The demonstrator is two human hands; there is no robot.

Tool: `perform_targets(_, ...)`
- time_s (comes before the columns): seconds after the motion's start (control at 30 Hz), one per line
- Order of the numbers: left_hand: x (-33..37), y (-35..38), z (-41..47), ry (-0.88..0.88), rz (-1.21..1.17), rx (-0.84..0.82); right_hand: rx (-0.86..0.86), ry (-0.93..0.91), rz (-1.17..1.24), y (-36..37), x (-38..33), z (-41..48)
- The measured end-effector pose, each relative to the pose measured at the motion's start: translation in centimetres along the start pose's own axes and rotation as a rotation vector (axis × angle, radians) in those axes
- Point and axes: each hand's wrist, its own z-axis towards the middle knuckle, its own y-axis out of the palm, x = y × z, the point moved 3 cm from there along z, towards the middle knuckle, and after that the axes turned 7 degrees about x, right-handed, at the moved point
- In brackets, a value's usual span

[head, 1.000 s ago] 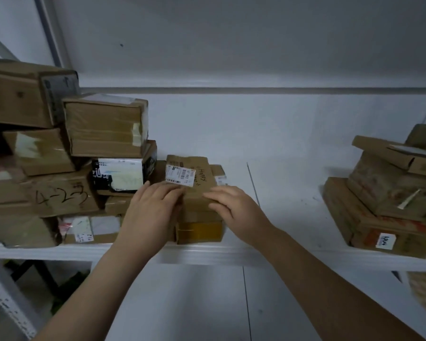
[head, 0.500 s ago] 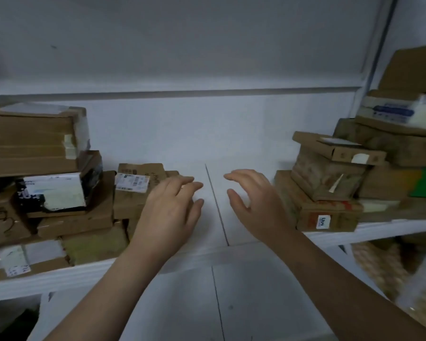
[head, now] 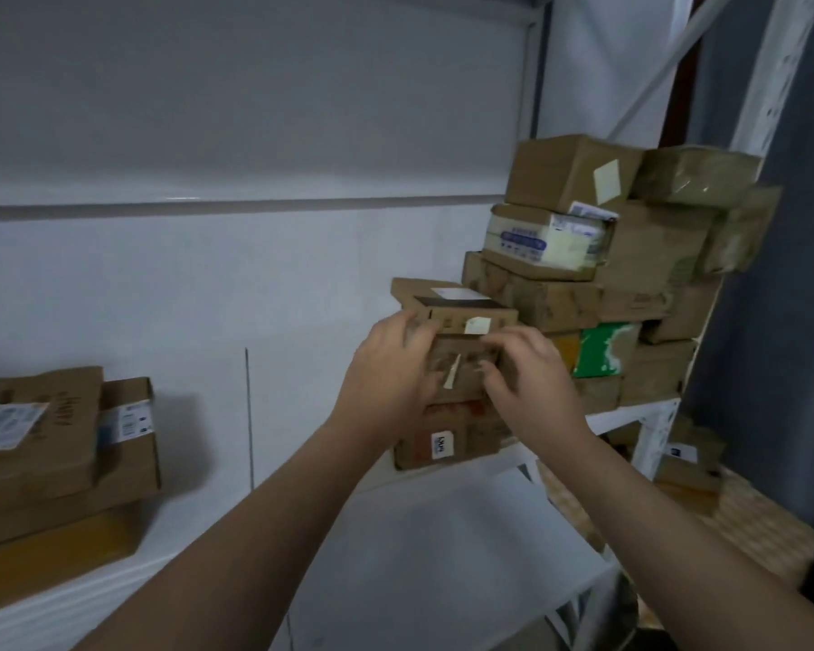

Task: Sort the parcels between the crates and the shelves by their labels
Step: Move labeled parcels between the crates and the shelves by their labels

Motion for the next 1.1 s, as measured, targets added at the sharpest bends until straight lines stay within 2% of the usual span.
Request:
perform_targets(0.1, 1.2, 2.5, 2.7, 0.138, 0.229, -0.041, -0.022, 0.031, 0.069, -0.2, 1.8, 0.5)
perform_targets(0.17, 1.2, 3.9, 3.8, 0.169, 0.345, -0.088, -0.026, 0.033, 0.109, -0.1, 2.5, 0.8)
perform_targets(0.3, 1.1, 4.0, 5.1, 0.176, 0.357, -0.042, -0.016, 0.056, 0.245, 0.0, 3.4, 1.3)
perform_targets(0.4, 0.8, 2.0, 4.3, 0.214, 0.281, 0.089, -0.030, 0.186, 0.566, -0.2, 3.3, 1.4)
perform_targets(0.53, -1.4, -0.1, 0.7, 0.268, 0.109, 0.350, -0.061, 0.455, 1.133, 0.0, 2.5, 2.6)
perform_targets(0.6, -2.0, -0.8, -1.0, 0.314, 0.061, 0.404, -0.114, 0.568, 1.315, 0.5, 2.1, 3.6)
perform_targets(0.7, -2.8, -1.7, -2.6, 0.326, 0.049, 0.398, -0.159, 0.583, 1.348, 1.4, 1.1, 4.3)
perform_targets(0.8, -3.5, -2.8, -3.6, 0.272, 0.155, 0.419, -0.218, 0.552, 1.365, 2.8, -0.2, 4.2)
perform_targets(0.87, -3.4, -3.5, -4.5, 0.298, 0.237, 0.457, -0.237, 0.542, 1.396, 3.7, -1.2, 4.0)
perform_targets(0.97, -3.4, -5.2, -5.7, 0.306, 0.245, 0.483, -0.264, 0.511, 1.477, 4.6, -2.4, 3.9)
perform_targets(1.03, -4.0, -6.7, -6.1, 0.186, 0.133, 0.449, -0.261, 0.494, 1.472, 4.8, -2.9, 3.9)
perform_targets(1.1, -4.9, -8.2, -6.5, -0.058, -0.035, 0.445, -0.254, 0.419, 1.325, 4.7, -3.3, 3.9)
